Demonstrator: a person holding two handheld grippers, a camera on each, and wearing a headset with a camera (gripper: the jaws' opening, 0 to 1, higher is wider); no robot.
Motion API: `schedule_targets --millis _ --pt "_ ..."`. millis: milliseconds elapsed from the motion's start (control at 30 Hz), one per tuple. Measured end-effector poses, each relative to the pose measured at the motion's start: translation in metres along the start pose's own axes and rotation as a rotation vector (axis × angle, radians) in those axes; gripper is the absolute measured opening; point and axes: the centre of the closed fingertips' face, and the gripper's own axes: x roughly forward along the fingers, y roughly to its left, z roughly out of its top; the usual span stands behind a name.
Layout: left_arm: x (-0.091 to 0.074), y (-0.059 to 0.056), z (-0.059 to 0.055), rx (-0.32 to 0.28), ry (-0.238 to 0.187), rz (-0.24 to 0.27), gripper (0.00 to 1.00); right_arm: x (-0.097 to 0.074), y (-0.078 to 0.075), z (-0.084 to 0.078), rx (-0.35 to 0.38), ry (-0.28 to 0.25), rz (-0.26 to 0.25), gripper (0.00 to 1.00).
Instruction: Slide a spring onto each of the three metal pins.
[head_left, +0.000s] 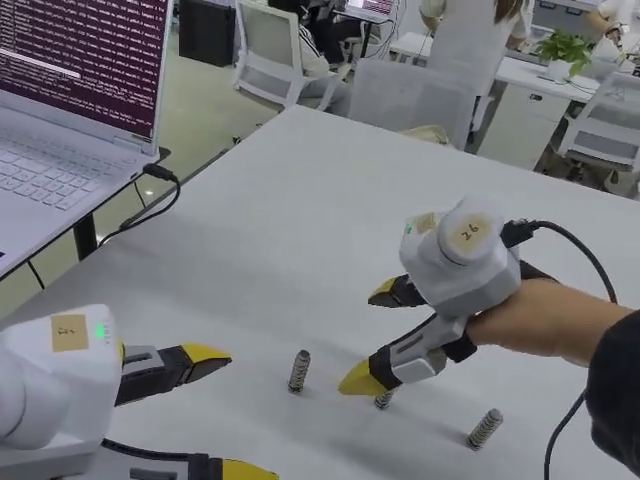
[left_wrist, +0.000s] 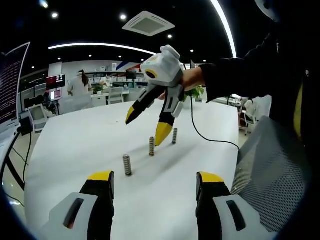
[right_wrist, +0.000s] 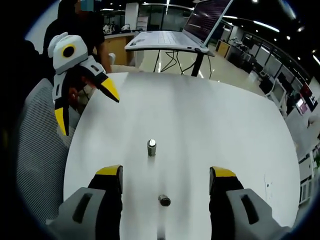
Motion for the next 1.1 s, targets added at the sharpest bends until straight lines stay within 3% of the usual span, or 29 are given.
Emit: schedule_targets --millis 367,567,1100 --pt "0.007 0.004 0.008 0.010 -0.003 -0.006 0.63 -0.040 -0.006 -0.016 0.076 -0.076 -0.106 0.69" --pt "0.011 0.005 0.012 0.008 -0.008 -0.011 0.62 -0.060 -0.002 -0.034 0.132 -0.109 -0.157 0.69" --pt "0.018 0.007 0.017 0.005 -0.015 -0.016 0.64 -0.085 0.020 -0.086 0.268 -0.161 -0.258 0.69"
